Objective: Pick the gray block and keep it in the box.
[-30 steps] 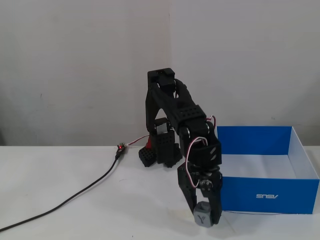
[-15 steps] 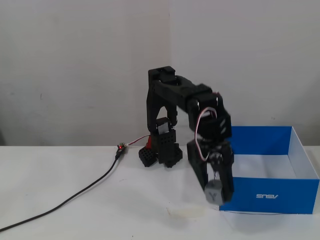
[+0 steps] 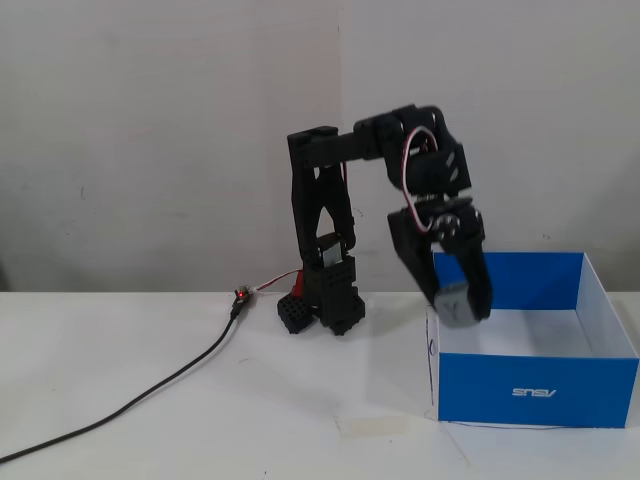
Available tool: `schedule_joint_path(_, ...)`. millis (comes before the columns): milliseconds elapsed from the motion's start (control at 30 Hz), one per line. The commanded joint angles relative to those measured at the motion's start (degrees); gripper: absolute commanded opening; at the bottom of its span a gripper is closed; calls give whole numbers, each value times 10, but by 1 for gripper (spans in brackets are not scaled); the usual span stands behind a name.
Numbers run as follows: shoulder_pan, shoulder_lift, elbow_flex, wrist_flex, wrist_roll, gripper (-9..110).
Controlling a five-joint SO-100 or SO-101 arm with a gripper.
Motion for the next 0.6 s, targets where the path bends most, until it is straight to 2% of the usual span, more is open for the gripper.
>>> schedule_joint_path(0, -40, 80, -22, 2, 24, 6)
schedule_joint_path(567, -255, 120, 90, -14, 119, 6)
